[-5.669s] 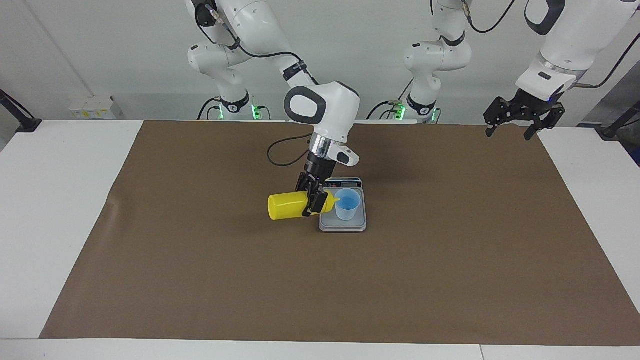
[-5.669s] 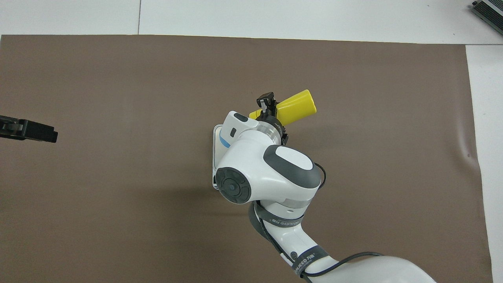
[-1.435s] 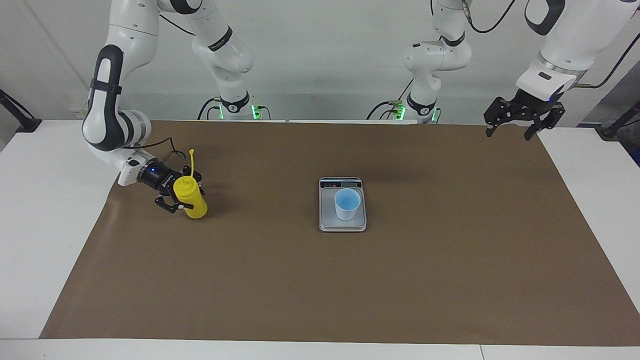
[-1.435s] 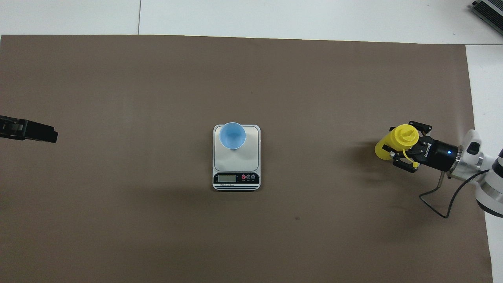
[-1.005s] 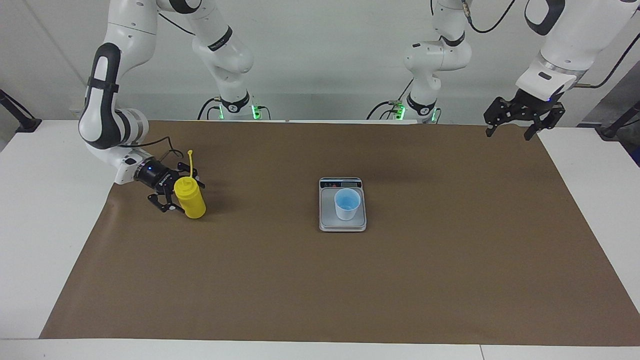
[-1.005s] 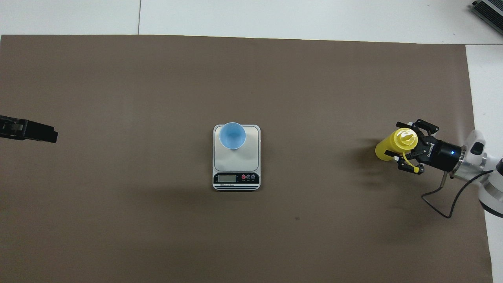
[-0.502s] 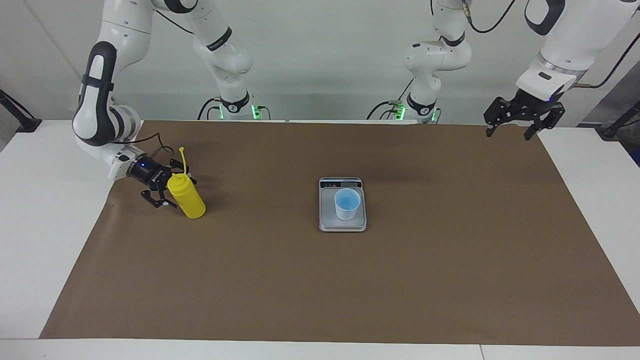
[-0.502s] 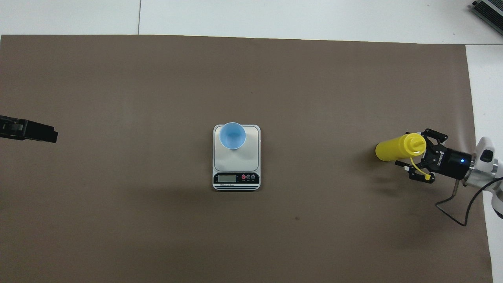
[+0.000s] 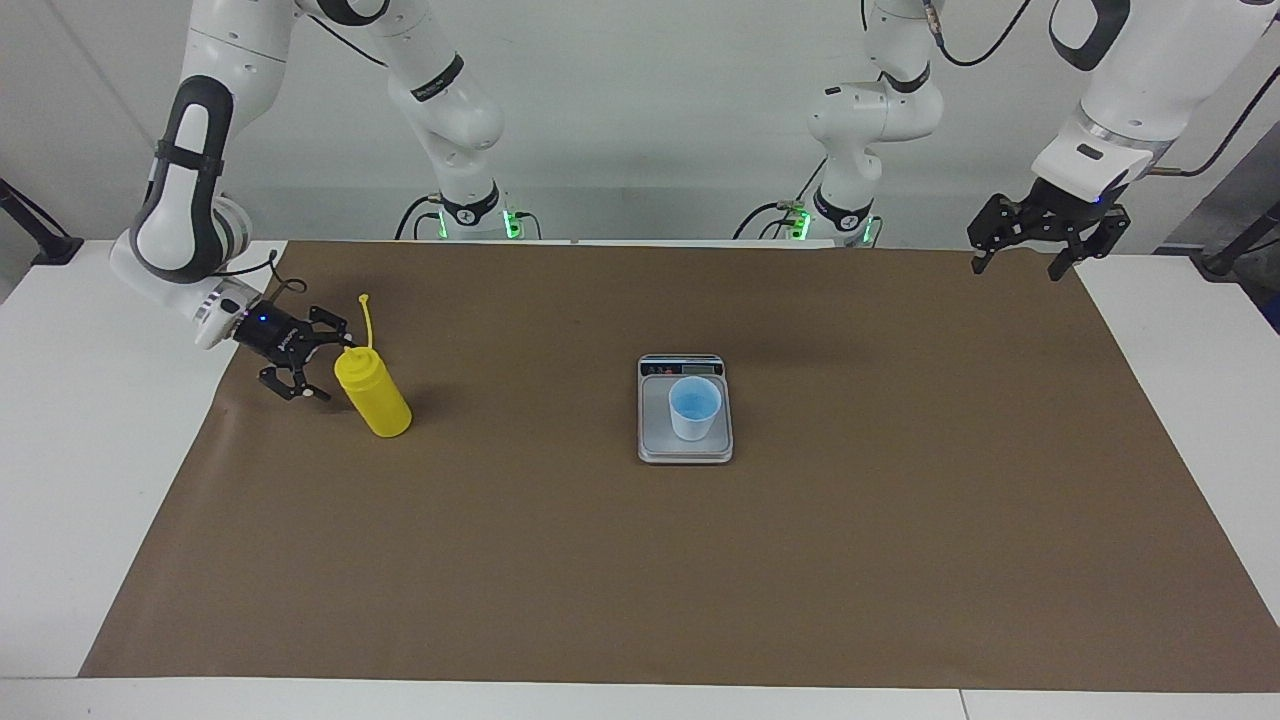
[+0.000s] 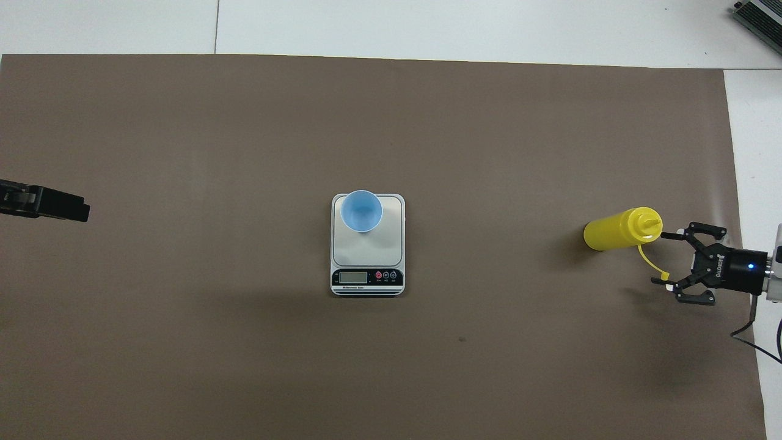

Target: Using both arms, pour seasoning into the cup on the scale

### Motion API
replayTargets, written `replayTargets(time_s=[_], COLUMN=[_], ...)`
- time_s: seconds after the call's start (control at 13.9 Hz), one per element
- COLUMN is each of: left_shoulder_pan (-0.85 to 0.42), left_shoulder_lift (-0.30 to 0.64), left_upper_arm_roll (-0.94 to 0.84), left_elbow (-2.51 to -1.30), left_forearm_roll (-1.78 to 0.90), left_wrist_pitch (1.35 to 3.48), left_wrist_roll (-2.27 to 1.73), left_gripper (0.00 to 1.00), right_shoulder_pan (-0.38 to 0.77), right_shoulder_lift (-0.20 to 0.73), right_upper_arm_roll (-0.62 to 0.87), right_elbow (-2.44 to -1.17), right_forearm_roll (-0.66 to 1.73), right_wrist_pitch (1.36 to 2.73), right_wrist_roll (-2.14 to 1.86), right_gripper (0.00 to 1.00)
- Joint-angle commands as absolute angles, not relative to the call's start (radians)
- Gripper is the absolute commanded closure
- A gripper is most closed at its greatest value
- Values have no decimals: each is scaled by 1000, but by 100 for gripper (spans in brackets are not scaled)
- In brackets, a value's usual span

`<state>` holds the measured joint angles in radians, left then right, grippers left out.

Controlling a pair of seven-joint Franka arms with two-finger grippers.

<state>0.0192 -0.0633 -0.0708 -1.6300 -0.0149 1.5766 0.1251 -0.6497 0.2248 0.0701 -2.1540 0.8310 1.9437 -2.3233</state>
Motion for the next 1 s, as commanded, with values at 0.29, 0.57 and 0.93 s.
replayTargets(time_s=[0.29, 0.57, 0.93], left_shoulder_pan=[31, 31, 31], left_shoulder_lift=[-72, -72, -72], left_upper_arm_roll=[-75, -75, -75], left_elbow=[-1635, -1635, -1635], left_forearm_roll=[-26, -26, -26], left_wrist_pitch=[1565, 1565, 1565], left_wrist_roll=[121, 121, 121], left_gripper=[0, 0, 0], right_shoulder_pan=[-631, -585, -470], right_shoulder_lift=[72, 3, -107], right_upper_arm_roll=[89, 89, 89], right_elbow=[-2091, -2091, -2092], right_forearm_roll=[476, 387, 241], right_wrist_pitch=[1954, 1950, 1940], right_wrist_roll=[-2131, -1961, -1624], right_gripper=[0, 0, 0])
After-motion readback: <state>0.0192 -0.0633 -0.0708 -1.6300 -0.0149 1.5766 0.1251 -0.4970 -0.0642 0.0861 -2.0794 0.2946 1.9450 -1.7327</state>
